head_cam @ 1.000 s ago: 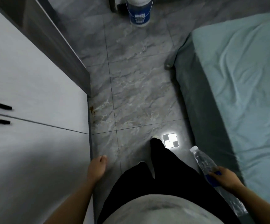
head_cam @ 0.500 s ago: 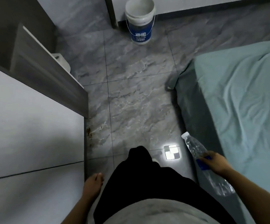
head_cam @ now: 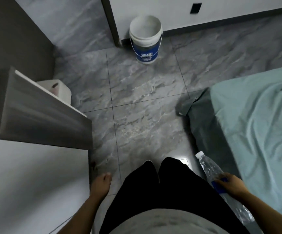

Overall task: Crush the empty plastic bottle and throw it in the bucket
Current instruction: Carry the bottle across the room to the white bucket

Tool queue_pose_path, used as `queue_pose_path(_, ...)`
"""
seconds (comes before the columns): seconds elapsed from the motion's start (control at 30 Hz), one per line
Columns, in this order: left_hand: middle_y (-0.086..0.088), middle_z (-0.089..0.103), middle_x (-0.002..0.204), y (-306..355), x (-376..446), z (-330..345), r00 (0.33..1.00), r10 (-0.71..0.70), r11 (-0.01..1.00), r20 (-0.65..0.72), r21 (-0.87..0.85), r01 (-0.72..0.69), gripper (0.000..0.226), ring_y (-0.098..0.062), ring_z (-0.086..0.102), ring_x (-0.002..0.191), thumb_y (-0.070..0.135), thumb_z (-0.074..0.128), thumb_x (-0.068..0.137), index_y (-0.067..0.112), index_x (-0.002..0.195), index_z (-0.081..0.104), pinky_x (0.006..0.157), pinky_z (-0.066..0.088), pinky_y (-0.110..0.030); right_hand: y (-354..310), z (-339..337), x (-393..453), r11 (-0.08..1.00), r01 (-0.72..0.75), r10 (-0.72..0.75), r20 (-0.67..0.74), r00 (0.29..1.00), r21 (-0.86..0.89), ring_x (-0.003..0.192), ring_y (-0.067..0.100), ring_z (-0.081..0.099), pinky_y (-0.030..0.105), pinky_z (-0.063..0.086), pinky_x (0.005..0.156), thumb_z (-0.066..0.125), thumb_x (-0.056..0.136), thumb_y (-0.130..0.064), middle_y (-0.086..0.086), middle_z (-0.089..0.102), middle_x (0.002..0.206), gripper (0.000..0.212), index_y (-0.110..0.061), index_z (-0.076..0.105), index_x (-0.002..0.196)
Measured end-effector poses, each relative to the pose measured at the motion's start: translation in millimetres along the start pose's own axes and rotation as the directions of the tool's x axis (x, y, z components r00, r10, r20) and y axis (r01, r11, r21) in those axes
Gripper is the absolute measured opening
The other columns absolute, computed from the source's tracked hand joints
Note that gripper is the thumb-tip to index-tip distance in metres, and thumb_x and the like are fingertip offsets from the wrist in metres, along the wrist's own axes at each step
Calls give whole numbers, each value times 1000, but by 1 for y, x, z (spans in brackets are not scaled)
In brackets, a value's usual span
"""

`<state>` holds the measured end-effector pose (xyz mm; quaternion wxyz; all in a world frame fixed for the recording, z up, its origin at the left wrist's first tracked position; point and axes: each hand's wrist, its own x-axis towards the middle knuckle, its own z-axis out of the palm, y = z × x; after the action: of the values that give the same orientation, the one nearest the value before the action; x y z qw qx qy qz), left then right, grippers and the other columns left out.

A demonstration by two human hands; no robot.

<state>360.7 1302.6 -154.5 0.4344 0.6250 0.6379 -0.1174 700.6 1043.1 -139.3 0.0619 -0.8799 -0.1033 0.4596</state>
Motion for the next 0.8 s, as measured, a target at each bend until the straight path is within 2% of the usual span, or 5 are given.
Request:
queue_pose_path(0.17, -29, 66, 99, 83, 58, -22, 998, 56, 998, -3, 16, -56, 35, -37, 60, 92, 23, 38, 95, 2, 84, 63, 79, 44, -37, -14, -30, 23, 996, -86, 86, 3, 996, 21, 80, 29, 63, 30, 40, 70, 68, 81, -14, 14, 65, 78, 25, -22, 57, 59)
queue_pose_path(0.3, -25, 64, 92, 142, 98, -27, 998, 63, 998, -5, -9, -63, 34, -32, 59, 88, 21, 39, 95, 1, 79, 61, 78, 42, -36, -40, -62, 63, 993, -121, 121, 16, 993, 12, 87, 31, 64, 33, 43, 75, 67, 82, -15, 21, 70, 93, 10, -11, 65, 73)
queue_pose_path(0.43, -22, 62, 80, 182, 120, -26, 999, 31, 997, -15, -68, -32, 33, -31, 59, 80, 14, 39, 95, 6, 69, 57, 77, 46, -40, -91, -108, 109, 998, -68, 68, 6, 998, 13, 90, 34, 64, 36, 46, 78, 67, 82, -15, 23, 70, 95, 21, 4, 68, 89)
queue_pose_path(0.53, -24, 62, 82, 204, 133, -29, 999, -23, 989, -22, -150, 20, 28, -35, 62, 84, 6, 40, 93, 4, 71, 57, 85, 48, -48, -140, -148, 144, 1000, 3, -3, -8, 1000, 25, 95, 35, 63, 35, 45, 79, 66, 82, -15, 24, 69, 100, 22, 4, 67, 94)
queue_pose_path(0.8, -22, 66, 92, 230, 184, -58, 978, -210, 952, -16, -231, 201, 30, -32, 64, 82, 13, 41, 93, -4, 86, 64, 77, 45, -37, -261, -214, 215, 996, 86, -86, -23, 996, 19, 99, 36, 60, 33, 43, 79, 65, 84, -21, 23, 67, 107, 27, -1, 65, 102)
